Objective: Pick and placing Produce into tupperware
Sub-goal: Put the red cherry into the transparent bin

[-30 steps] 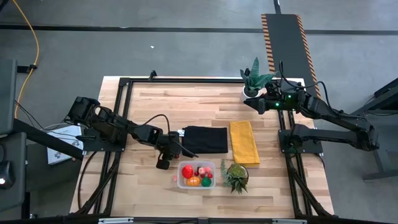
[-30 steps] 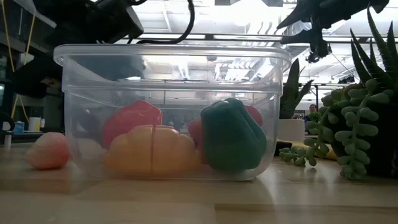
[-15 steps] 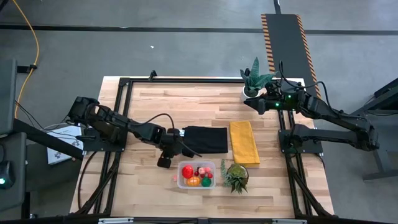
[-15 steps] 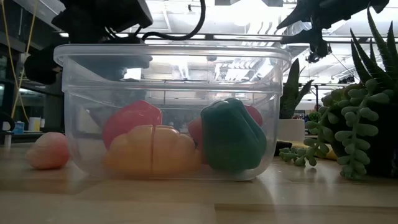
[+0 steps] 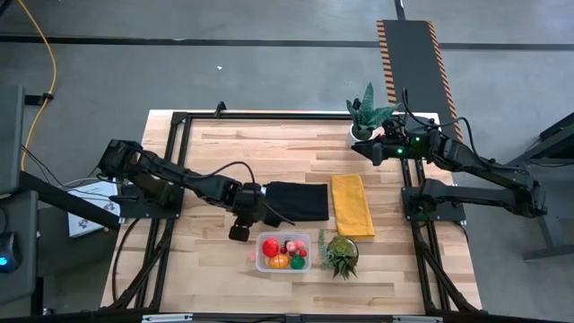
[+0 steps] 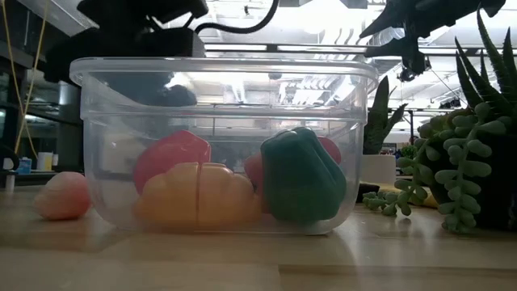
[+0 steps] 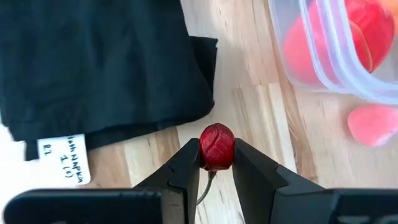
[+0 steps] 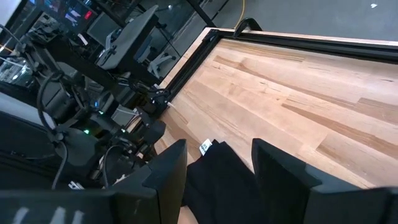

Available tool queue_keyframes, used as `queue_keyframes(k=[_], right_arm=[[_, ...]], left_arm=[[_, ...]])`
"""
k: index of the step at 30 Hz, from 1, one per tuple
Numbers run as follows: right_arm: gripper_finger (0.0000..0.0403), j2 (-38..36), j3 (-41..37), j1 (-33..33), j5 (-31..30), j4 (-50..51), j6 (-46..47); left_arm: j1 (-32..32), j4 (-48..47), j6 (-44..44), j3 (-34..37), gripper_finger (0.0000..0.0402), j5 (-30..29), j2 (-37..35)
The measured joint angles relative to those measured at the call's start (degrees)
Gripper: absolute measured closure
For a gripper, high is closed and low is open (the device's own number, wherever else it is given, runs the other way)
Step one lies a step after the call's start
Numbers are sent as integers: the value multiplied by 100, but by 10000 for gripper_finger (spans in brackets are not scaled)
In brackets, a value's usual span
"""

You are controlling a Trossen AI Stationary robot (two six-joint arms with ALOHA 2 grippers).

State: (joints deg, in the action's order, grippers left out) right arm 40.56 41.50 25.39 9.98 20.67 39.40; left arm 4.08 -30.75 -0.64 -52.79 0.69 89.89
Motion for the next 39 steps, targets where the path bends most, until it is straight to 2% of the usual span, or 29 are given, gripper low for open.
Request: queue_keyframes(k=[16,28,39], right_arm=[[231,0,0,-2,108,1,-149],[231,0,0,-2,248,0,-236],[231,-1,0,-2,372,0,-337]], left_arm=[[0,-787,-41,-1013,323,-142,0],[2,-1490,-37,-2073,323,-131,0],[7,-1566,239,-2840,323,366,-2]])
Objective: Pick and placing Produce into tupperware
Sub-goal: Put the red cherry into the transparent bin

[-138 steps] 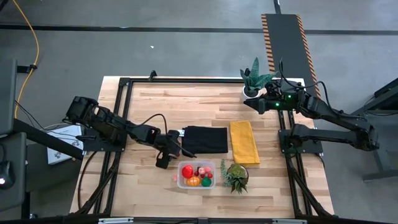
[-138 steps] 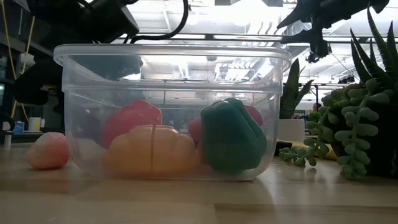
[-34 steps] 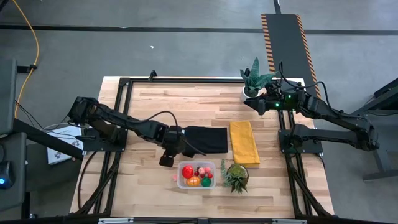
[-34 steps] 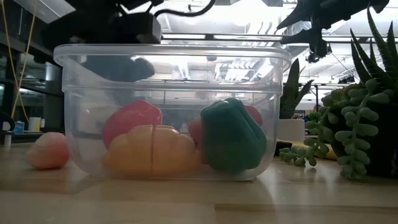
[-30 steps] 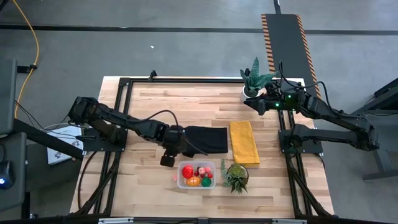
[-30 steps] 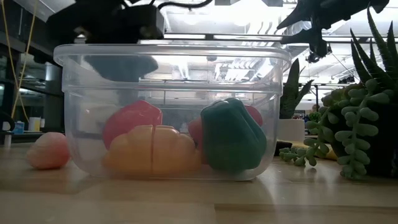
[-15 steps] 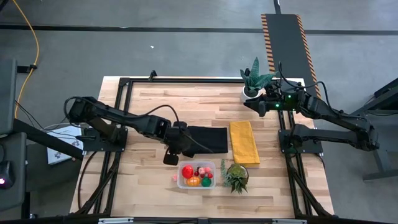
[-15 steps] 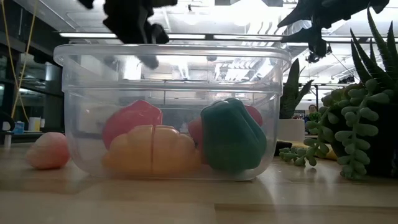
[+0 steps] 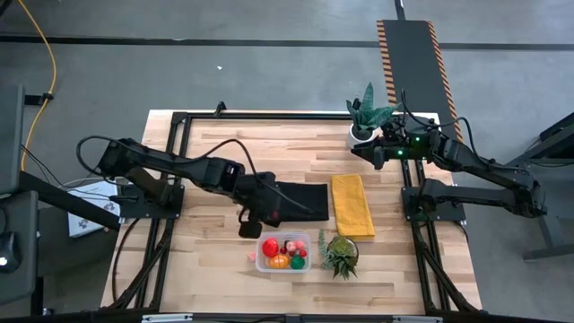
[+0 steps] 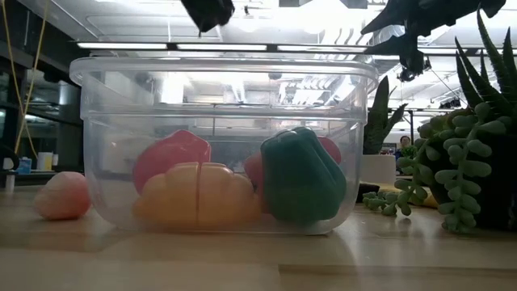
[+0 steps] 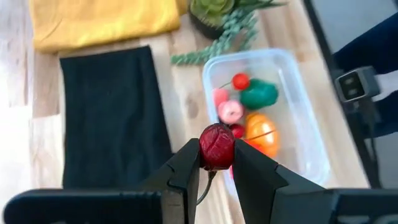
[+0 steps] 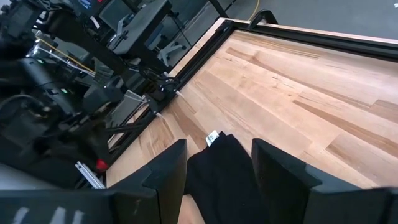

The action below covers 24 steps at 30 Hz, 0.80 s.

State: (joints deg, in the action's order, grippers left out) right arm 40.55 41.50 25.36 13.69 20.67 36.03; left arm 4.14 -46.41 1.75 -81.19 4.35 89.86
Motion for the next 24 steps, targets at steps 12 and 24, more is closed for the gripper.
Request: queue_keyframes(k=[12,24], right_arm=[[231,-1,0,0,0,1,-50],[231,-1,0,-2,37,2,-154]], left_arm=[[55,681,832,-69,323,480,0],[745,1275,1000,-81,323,-81,256]])
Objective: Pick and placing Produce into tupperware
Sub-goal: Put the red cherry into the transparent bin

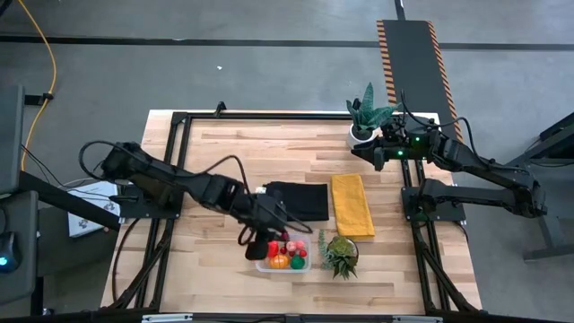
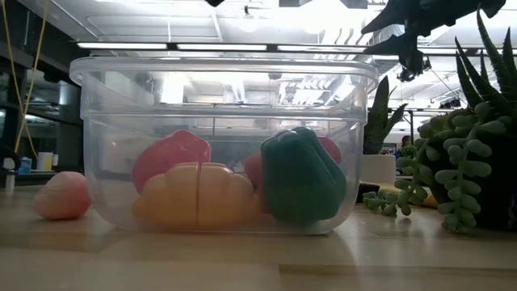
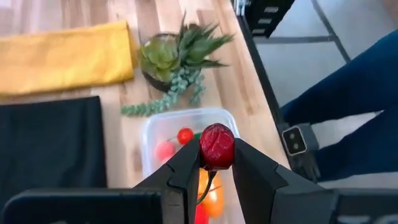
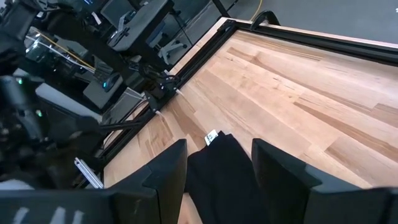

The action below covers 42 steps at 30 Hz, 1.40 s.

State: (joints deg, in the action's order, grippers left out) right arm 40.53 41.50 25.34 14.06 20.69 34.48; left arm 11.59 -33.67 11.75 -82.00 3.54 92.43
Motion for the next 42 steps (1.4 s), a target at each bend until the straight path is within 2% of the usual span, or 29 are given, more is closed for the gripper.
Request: queue_keyframes(k=[5,18,26,32,42], right_arm=[[231,-2,2,-2,105,14,-3],[231,-7,7,-2,336,93,-152],[231,-7,7,-2,403,136,-280],[231,-7,7,-2,599,136,-328],[231,-7,7,-2,614,192,-452]], left_arm=[[172,-3,230,11,323,-59,357],[156,-163,530,9,323,-203,581],[158,-301,828,11,323,-157,994],[160,-467,964,11,323,115,1251],[167,-566,1108,13,323,220,1374]])
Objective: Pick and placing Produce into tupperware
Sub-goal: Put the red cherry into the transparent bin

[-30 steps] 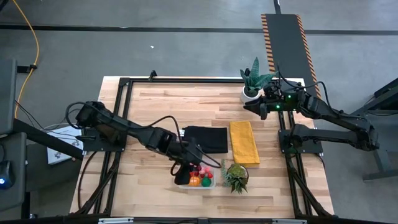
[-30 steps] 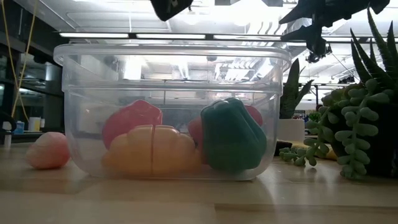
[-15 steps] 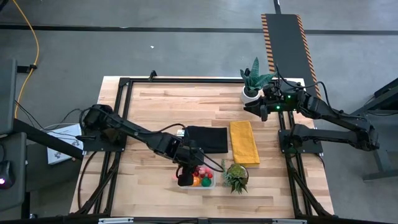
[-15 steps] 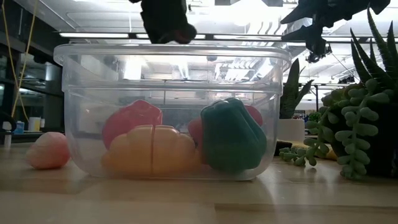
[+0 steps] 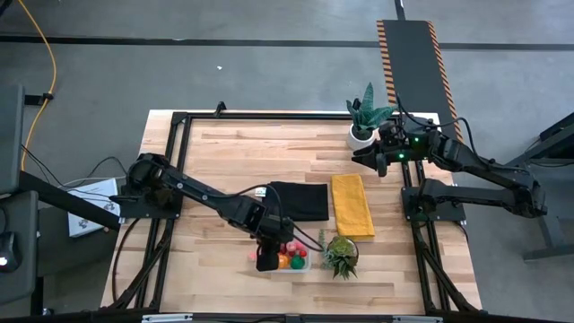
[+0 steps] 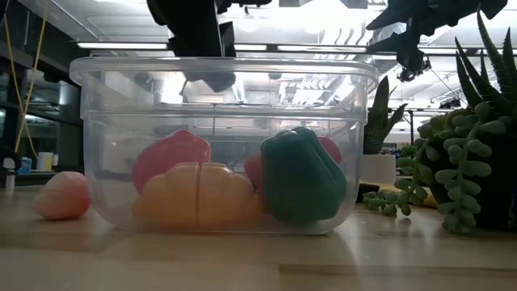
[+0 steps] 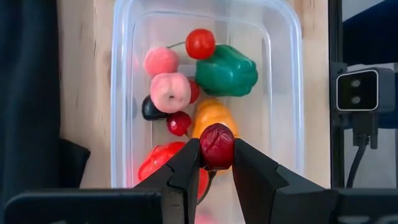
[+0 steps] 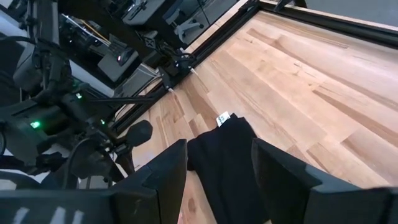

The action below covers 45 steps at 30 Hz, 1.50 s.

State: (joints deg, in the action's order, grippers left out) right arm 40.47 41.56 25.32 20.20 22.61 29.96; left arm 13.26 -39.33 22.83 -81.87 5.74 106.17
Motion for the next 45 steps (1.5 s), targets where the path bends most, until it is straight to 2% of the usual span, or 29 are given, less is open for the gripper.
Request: queue_keyframes(k=[17,40,45], right_arm=[[231,0,0,2,105,70,-200],[231,2,-7,2,103,70,-297],[231,2,-7,2,103,70,-298]], left_arm=[[149,-239,78,17,323,113,227],[140,-104,162,2,323,90,280],[140,-88,162,2,305,129,280]])
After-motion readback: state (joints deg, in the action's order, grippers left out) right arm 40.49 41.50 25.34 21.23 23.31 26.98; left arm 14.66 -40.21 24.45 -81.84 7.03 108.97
